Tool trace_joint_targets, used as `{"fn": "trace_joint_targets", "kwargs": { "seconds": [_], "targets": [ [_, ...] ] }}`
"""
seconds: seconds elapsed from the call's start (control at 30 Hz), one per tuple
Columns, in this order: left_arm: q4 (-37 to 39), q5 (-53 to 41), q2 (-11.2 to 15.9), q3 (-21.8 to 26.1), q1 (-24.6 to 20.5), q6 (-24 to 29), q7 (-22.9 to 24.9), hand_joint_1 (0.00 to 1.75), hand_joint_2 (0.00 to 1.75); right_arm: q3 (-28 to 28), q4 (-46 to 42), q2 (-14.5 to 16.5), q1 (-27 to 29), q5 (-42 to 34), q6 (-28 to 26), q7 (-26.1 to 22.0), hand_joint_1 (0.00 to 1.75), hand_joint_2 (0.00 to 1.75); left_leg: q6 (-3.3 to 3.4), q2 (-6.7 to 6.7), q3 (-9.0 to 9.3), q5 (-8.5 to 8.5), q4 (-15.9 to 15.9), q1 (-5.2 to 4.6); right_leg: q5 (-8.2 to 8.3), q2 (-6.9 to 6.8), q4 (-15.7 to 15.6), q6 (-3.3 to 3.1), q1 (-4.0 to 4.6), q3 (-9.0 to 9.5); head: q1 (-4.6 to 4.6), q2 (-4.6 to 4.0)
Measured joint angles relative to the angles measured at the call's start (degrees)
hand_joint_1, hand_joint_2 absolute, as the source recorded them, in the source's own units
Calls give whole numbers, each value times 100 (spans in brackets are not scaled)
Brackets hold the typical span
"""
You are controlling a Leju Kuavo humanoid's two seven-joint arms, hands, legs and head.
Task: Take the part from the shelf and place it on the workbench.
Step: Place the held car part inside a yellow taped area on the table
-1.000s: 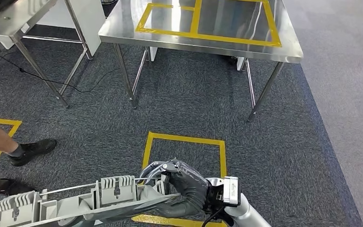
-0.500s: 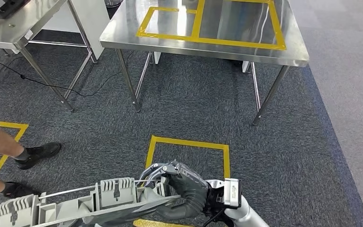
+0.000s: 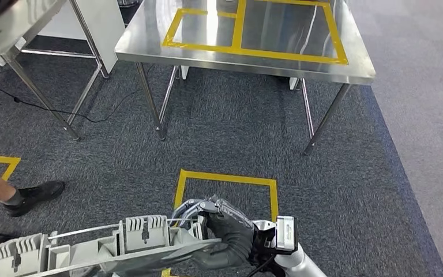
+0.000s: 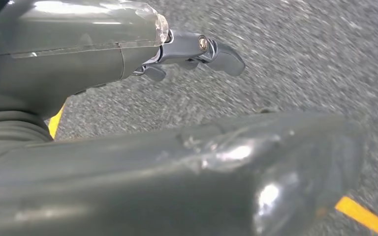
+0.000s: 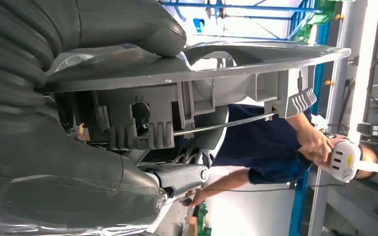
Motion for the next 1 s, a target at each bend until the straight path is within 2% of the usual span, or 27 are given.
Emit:
{"fn": "trace_joint_targets", "kwargs": {
  "seconds": [0.07,0.1,0.13,0.17,0.2,0.23,0.27,0.3,0.33,0.4,0.47,0.5,0.53,0.6,0.63,0.67,0.73,0.77,0.8,0.87,0.93,1.0],
  "targets": [
    [0,0,0,0,-2,1,0,0,0,-1,2,-2,5,-6,3,3,175,175,39,86,51,-42,-17,-18,-266,-43,763,24,-8,-470,19,-1],
    [0,0,0,1,-3,2,-1,0,0,-1,5,-3,11,-7,5,6,175,175,45,128,80,-68,-17,-29,-302,-49,1045,27,-12,-677,19,-1],
    [0,0,0,1,-4,2,0,0,0,-1,8,-5,17,-8,9,10,175,175,43,170,117,-99,-17,-39,-218,-57,1130,19,-12,-789,19,-1],
    [0,0,0,1,-5,3,0,0,0,-1,10,-8,21,-9,14,14,175,175,36,209,167,-134,-18,-48,-27,-75,1003,0,-8,-788,19,-1],
    [0,0,0,1,-6,3,0,0,0,-1,11,-9,22,-15,22,17,175,175,26,249,228,-173,-20,-58,251,-124,666,-40,9,-676,20,-1],
    [1,0,-5,1,-3,3,0,0,0,-1,10,-9,21,-25,31,20,175,175,15,287,283,-212,-27,-65,489,-240,272,-99,44,-516,21,-1],
    [1,1,-14,0,0,2,0,0,0,-1,10,-9,17,-38,38,24,175,175,-5,316,323,-249,-32,-77,644,-366,-63,-158,89,-371,12,-1],
    [2,2,-22,0,1,1,0,0,0,-1,9,-7,12,-49,40,30,175,175,-32,349,349,-279,-41,-85,718,-468,-301,-209,129,-273,9,-1],
    [2,3,-30,0,1,-1,0,0,0,-1,9,-4,10,-52,33,36,175,175,-62,385,359,-301,-52,-88,701,-526,-396,-241,165,-237,2,-1],
    [2,7,-32,0,-16,-3,-1,0,0,-2,8,1,13,-25,-1,49,175,175,-127,472,410,-335,-94,-100,666,-454,-466,-274,173,-221,-1,0],
    [2,13,-33,-1,-27,-7,-4,0,0,-3,7,7,20,27,-42,56,175,175,-186,417,445,-408,-20,-100,664,-377,-569,-301,136,-121,-14,0],
    [1,16,-32,-2,-29,-10,-5,0,0,-4,7,14,17,48,-56,57,175,175,-213,332,369,-497,172,-93,659,-348,-621,-322,113,-56,-24,0],
    [1,19,-30,-2,-21,-12,-7,0,0,-5,8,22,15,56,-63,56,175,175,-232,227,202,-612,478,-77,642,-325,-646,-341,107,0,-34,-1],
    [0,19,-23,-1,5,-14,-9,0,0,-5,12,32,12,62,-66,54,175,175,-257,129,-245,-790,1156,-64,576,-271,-651,-379,112,73,-43,-1],
    [0,18,-20,0,21,-16,-9,0,0,-5,17,33,16,66,-62,54,175,175,-262,120,-406,-759,1327,-64,537,-237,-645,-381,115,114,-47,-1],
    [0,17,-20,1,33,-19,-10,0,0,-5,22,33,19,69,-57,55,175,175,-262,120,-474,-621,1304,-63,496,-206,-637,-380,116,161,-46,-1],
    [0,15,-19,1,41,-22,-14,0,0,-5,30,33,22,72,-48,54,175,175,-235,121,-348,-130,746,-64,393,-165,-616,-356,115,278,-49,-1],
    [0,14,-17,1,36,-22,-16,0,0,-5,31,34,22,72,-44,53,175,175,-213,122,-238,48,442,-78,342,-156,-605,-332,124,326,-46,-1],
    [0,13,-16,1,29,-22,-19,0,0,-5,32,34,21,71,-43,51,175,175,-178,122,-134,137,200,-92,300,-149,-597,-301,131,359,-48,-1],
    [0,11,-11,1,21,-22,-24,0,0,-4,32,35,20,71,-40,49,175,175,-110,119,-50,91,34,-119,270,-143,-595,-238,144,382,-37,0],
    [0,11,-10,1,24,-22,-28,0,0,-4,28,35,20,72,-39,47,175,175,-37,103,16,64,-45,-98,271,-139,-545,-187,139,393,-28,0],
    [0,11,-12,1,23,-22,-28,0,0,-5,24,35,14,71,-38,45,175,175,29,90,129,39,-116,-72,170,-126,-236,-128,122,257,-8,-1]
  ]
}}
